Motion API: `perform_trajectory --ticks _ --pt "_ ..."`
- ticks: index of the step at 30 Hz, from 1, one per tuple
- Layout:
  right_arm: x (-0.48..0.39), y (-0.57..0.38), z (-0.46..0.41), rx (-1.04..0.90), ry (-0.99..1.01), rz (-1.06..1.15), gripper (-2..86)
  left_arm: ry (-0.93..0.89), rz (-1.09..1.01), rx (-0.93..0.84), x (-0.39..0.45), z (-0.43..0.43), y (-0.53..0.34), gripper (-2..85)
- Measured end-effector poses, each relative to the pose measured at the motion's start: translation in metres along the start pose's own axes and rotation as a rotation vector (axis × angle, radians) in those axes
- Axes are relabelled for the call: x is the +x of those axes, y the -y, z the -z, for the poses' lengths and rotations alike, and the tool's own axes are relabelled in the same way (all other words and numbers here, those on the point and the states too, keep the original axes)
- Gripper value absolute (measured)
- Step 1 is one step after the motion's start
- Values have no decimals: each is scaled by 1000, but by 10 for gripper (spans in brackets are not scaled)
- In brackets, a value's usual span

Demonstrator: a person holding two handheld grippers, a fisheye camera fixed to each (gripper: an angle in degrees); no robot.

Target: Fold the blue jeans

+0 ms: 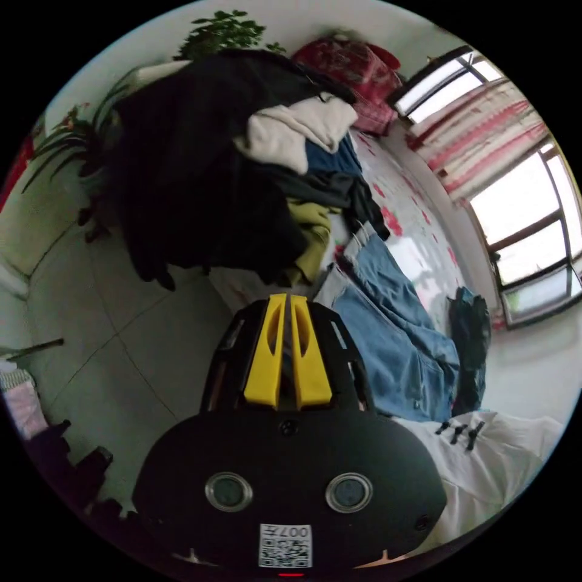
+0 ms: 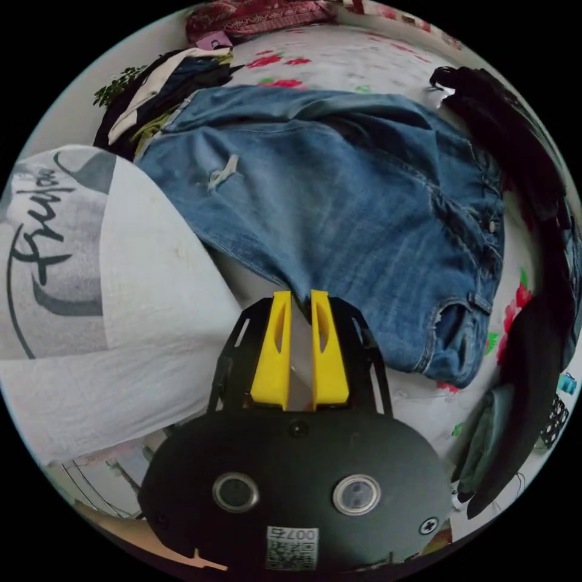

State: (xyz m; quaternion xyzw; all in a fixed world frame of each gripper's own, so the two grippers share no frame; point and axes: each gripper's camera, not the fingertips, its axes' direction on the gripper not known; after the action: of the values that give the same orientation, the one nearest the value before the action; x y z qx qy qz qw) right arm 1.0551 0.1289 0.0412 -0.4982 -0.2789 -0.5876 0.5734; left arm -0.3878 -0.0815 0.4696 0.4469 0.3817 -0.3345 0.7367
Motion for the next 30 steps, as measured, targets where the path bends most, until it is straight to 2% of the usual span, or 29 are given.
perform_trajectory --ticks 3,5,9,11,14,15,16,18,23,25,26,30 --pt "19 10 30 98 -12 -46 58 22 -78 69 25 6 10 24" --pt "46 24 49 174 -38 -122 56 5 -182 36 58 -12 24 41" --pt "87 45 82 352 24 -222 50 -55 -462 -116 161 -85 42 78" --pt "105 60 101 439 -12 -283 48 -42 -585 -189 205 -122 40 88" --pt "123 85 103 442 -96 -348 46 46 -761 -330 265 -185 29 104" --pt "128 92 100 425 -102 -360 46 137 -831 -388 285 -209 21 98" --pt "138 105 93 386 -103 -384 46 216 -910 -398 303 -223 12 85" --pt "149 125 80 338 -96 -405 45 242 -1005 -391 323 -230 2 55" --pt "160 180 34 232 -136 -402 49 223 -942 -471 345 -235 5 -4" --pt "157 190 9 156 -136 -378 49 142 -928 -417 359 -205 20 -8" --pt "148 183 9 233 -160 -361 48 109 -924 -400 363 -194 27 -8" --pt "143 162 2 319 -113 -388 32 -154 -845 -302 390 -132 94 -9"
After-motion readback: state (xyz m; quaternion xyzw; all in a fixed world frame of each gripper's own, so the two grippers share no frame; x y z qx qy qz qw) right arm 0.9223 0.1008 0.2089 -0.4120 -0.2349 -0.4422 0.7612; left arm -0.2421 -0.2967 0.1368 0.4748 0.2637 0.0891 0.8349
